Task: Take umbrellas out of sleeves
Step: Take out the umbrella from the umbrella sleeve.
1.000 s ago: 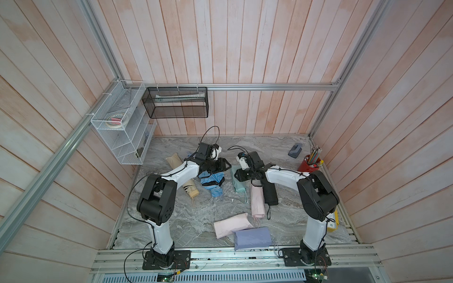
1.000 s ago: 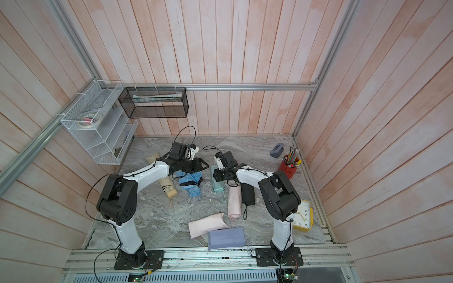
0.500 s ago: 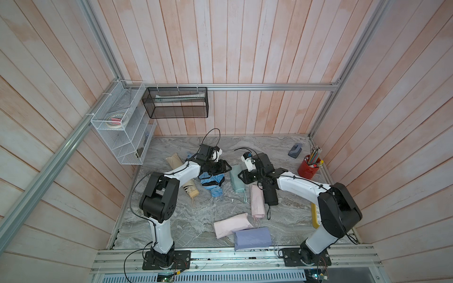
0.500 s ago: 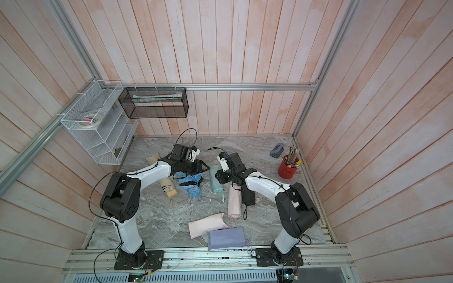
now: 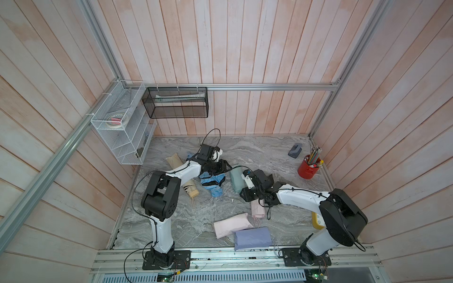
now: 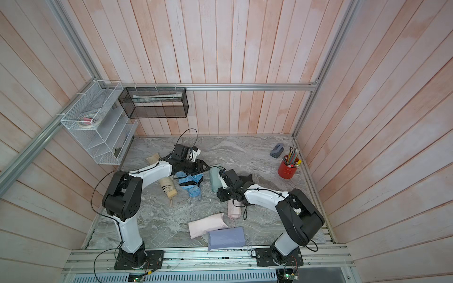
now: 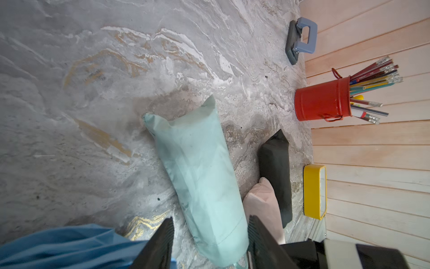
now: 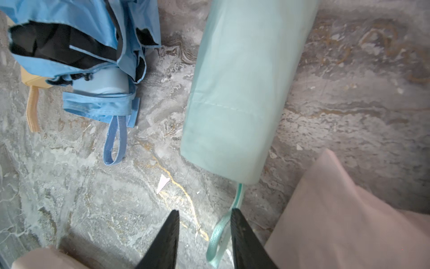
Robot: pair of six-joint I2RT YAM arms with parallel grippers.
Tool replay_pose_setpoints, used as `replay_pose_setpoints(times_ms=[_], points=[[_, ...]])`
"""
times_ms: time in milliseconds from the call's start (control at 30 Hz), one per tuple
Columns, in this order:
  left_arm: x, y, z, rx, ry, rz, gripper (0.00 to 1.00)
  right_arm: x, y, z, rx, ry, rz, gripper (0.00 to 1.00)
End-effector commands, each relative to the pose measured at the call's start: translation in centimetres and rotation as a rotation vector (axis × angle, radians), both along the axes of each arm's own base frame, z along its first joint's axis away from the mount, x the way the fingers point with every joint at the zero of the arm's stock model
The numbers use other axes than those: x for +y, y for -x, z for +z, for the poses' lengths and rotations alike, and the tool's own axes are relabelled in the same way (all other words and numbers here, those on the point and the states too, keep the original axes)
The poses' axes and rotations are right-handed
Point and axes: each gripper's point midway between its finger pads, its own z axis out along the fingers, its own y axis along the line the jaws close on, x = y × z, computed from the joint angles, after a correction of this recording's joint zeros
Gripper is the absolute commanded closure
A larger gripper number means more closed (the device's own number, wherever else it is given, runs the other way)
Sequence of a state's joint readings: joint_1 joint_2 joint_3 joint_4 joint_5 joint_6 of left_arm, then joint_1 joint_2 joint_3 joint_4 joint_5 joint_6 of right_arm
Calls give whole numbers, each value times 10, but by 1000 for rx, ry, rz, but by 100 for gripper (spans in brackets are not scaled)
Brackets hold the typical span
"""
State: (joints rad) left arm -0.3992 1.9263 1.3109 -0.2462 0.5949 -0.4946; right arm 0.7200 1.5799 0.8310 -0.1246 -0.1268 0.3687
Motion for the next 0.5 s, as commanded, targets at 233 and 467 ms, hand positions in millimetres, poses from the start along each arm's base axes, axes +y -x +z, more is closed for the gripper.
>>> replay_pose_setpoints(times_ms=[233,467], points=[[-18,3,-17,32,-11,-47,45,-12,3,-16,37,43,-63,65],[-13,1,-28,43,-73,-33,46,-7,13,-26,80,36,-50,70]])
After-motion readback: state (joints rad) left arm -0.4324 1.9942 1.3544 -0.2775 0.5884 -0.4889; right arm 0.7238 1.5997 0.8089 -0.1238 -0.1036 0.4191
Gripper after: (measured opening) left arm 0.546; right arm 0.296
